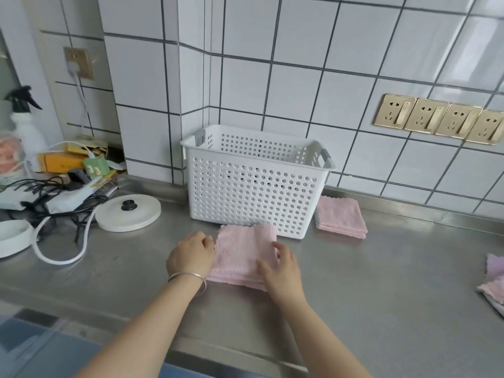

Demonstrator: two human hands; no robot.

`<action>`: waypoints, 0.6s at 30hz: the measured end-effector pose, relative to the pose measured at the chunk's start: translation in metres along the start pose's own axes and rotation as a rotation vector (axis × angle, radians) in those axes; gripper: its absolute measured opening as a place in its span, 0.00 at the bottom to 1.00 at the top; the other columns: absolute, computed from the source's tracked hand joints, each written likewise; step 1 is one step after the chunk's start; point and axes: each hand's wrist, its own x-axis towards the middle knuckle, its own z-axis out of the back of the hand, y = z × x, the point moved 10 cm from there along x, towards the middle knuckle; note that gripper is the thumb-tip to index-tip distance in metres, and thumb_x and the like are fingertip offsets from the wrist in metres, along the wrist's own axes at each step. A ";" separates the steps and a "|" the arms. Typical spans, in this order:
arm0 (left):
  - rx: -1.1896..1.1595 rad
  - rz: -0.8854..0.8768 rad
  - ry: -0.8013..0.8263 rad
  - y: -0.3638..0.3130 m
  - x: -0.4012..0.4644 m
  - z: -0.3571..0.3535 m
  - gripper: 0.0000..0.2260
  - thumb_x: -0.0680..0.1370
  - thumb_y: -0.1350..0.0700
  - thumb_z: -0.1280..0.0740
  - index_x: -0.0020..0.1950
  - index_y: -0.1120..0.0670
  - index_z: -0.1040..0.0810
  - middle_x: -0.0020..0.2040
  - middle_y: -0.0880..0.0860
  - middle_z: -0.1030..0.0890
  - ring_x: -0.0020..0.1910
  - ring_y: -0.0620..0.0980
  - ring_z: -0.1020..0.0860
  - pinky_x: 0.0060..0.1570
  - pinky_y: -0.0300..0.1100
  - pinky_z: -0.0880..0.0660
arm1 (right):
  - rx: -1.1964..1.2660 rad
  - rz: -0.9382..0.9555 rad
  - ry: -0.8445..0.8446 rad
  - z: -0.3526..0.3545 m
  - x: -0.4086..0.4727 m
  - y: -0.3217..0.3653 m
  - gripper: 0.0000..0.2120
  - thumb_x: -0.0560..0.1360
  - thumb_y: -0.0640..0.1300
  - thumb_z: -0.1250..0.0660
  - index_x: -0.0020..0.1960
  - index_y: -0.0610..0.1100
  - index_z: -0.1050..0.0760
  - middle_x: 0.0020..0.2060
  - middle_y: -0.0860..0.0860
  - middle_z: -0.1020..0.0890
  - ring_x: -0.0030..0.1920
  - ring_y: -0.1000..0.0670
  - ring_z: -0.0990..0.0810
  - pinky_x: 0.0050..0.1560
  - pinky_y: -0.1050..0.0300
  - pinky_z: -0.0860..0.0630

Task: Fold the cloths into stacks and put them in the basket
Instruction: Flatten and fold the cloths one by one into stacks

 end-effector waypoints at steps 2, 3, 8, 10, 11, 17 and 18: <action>-0.010 0.009 0.080 -0.004 -0.002 -0.004 0.16 0.77 0.45 0.45 0.41 0.53 0.24 0.52 0.58 0.20 0.51 0.60 0.23 0.43 0.44 0.31 | -0.039 0.077 0.027 0.002 -0.008 0.002 0.24 0.74 0.43 0.37 0.69 0.46 0.35 0.66 0.49 0.32 0.64 0.50 0.30 0.60 0.60 0.34; -0.015 0.020 0.125 -0.005 -0.004 -0.007 0.16 0.77 0.43 0.44 0.38 0.52 0.26 0.50 0.58 0.19 0.50 0.59 0.23 0.44 0.44 0.31 | -0.063 0.105 0.045 0.001 -0.011 0.002 0.24 0.74 0.42 0.37 0.70 0.46 0.35 0.67 0.49 0.32 0.65 0.50 0.30 0.61 0.61 0.35; 0.047 0.001 0.173 -0.012 -0.011 -0.016 0.12 0.74 0.47 0.41 0.42 0.53 0.23 0.50 0.55 0.18 0.50 0.58 0.22 0.46 0.43 0.27 | -0.249 0.207 0.099 -0.009 -0.018 0.006 0.27 0.73 0.42 0.38 0.72 0.45 0.38 0.73 0.48 0.40 0.69 0.48 0.34 0.66 0.62 0.38; 0.088 -0.026 0.171 -0.013 -0.013 -0.017 0.13 0.75 0.47 0.41 0.47 0.53 0.21 0.52 0.54 0.18 0.52 0.57 0.22 0.46 0.43 0.28 | -0.385 0.242 0.097 -0.012 -0.020 0.009 0.26 0.74 0.47 0.40 0.72 0.46 0.38 0.75 0.49 0.44 0.68 0.46 0.33 0.64 0.57 0.33; 0.106 -0.037 0.159 -0.013 -0.013 -0.017 0.12 0.76 0.47 0.41 0.47 0.52 0.21 0.52 0.54 0.18 0.52 0.57 0.22 0.46 0.43 0.28 | -0.484 0.270 0.091 -0.015 -0.023 0.010 0.26 0.74 0.51 0.41 0.71 0.47 0.37 0.75 0.49 0.44 0.67 0.44 0.32 0.61 0.54 0.31; 0.232 -0.169 -0.002 -0.029 -0.021 -0.011 0.10 0.77 0.53 0.40 0.57 0.48 0.25 0.56 0.53 0.24 0.57 0.55 0.28 0.47 0.46 0.29 | -0.833 0.366 0.123 -0.040 -0.032 0.008 0.46 0.65 0.67 0.58 0.75 0.40 0.46 0.76 0.43 0.45 0.75 0.43 0.45 0.72 0.46 0.45; 0.293 -0.186 -0.007 -0.030 -0.021 -0.012 0.12 0.78 0.52 0.42 0.59 0.46 0.26 0.57 0.51 0.25 0.58 0.54 0.29 0.48 0.46 0.29 | -0.814 0.324 0.224 -0.049 -0.033 0.003 0.47 0.65 0.67 0.60 0.76 0.40 0.54 0.76 0.43 0.51 0.76 0.46 0.53 0.74 0.48 0.53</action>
